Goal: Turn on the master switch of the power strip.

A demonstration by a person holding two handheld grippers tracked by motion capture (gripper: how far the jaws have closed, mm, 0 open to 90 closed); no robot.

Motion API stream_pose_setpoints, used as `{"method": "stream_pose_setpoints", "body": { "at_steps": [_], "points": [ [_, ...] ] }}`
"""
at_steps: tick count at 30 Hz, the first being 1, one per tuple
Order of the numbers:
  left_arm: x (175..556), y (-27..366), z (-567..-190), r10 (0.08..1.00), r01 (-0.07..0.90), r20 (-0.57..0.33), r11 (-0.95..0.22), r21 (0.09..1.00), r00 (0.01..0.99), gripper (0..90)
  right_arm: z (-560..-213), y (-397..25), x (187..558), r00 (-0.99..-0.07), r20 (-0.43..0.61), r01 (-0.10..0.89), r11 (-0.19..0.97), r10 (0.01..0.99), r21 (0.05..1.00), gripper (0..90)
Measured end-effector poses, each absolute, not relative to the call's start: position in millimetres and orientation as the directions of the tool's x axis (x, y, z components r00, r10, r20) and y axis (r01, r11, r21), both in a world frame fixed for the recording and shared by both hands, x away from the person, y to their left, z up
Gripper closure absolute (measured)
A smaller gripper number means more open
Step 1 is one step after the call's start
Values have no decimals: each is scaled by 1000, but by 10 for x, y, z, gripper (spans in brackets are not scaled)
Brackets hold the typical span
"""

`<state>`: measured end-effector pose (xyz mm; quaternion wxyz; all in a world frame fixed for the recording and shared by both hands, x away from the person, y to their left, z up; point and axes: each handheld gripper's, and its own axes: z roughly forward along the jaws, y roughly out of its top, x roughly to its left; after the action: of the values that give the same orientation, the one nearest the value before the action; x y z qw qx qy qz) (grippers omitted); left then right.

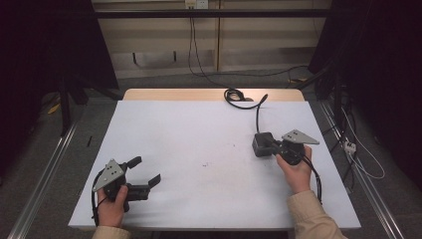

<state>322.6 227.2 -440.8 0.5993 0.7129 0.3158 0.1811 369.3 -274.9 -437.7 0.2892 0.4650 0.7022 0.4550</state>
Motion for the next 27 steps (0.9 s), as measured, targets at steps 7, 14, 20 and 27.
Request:
{"method": "stream_pose_setpoints", "body": {
  "at_steps": [7, 14, 20, 27],
  "points": [
    [3222, 2272, -4410, 667, 236, -128, -73, 969, 734, 35, -4378, -2738, 3688, -395, 12, 389, 156, 918, 908, 900],
    [3221, 2269, -4414, 668, 242, -129, -80, 967, 733, 35, -4380, -2746, 3691, -398, 17, 391, 152, 917, 908, 900],
    [3221, 2269, -4417, 667, 242, -132, -74, 968, 733, 35, -4381, -2736, 3689, -397, 6, 388, 162, 918, 907, 900],
    [3216, 2268, -4415, 668, 238, -129, -73, 969, 733, 35, -4378, -2723, 3684, -394, -11, 386, 176, 919, 906, 900]
  ]
}}
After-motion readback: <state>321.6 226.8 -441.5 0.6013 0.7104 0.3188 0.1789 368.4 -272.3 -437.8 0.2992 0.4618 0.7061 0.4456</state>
